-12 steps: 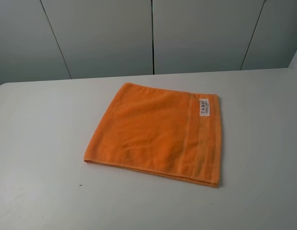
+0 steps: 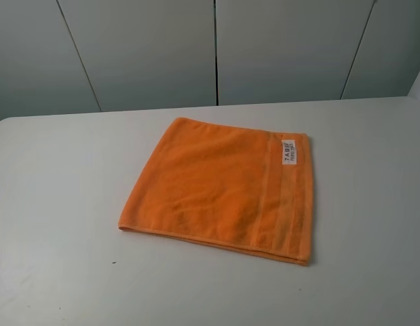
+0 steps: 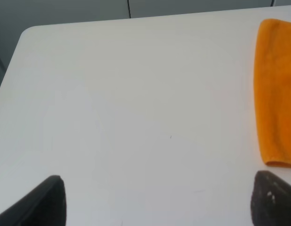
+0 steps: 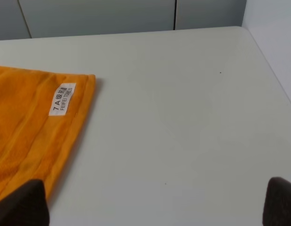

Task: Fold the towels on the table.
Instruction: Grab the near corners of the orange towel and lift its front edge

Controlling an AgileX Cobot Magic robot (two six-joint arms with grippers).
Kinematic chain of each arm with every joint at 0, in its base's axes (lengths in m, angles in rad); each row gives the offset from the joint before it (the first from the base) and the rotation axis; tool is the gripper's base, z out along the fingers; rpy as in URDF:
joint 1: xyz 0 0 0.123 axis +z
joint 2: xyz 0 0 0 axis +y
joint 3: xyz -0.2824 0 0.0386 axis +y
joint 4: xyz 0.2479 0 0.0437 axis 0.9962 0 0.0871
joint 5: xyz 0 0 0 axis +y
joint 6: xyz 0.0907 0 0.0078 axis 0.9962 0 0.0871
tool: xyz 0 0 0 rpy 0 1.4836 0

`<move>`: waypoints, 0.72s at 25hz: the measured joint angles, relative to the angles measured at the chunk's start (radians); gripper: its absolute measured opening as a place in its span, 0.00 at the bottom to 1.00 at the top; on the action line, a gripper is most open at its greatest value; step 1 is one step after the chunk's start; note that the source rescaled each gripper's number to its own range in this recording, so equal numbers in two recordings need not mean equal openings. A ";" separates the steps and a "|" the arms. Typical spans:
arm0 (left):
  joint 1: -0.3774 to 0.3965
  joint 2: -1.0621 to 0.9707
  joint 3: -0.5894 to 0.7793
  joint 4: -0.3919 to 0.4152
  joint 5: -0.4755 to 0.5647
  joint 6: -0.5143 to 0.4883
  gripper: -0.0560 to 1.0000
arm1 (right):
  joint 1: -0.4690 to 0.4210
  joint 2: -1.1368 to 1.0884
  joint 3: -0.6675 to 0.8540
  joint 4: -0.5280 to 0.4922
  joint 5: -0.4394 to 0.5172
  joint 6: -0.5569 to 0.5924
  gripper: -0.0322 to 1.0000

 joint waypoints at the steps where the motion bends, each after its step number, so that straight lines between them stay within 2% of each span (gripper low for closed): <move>1: 0.000 0.000 0.000 0.000 0.000 0.000 1.00 | 0.000 0.000 0.000 0.000 0.000 0.000 0.98; 12: 0.000 0.000 0.000 0.000 0.000 0.000 1.00 | 0.000 0.000 0.000 0.000 0.000 0.000 0.98; 16: 0.000 0.000 0.000 0.052 -0.015 0.103 1.00 | 0.000 0.000 0.000 0.000 0.000 0.000 0.98; 18: 0.000 0.000 0.000 0.061 -0.022 0.118 1.00 | 0.000 0.000 0.000 0.000 0.000 0.000 0.98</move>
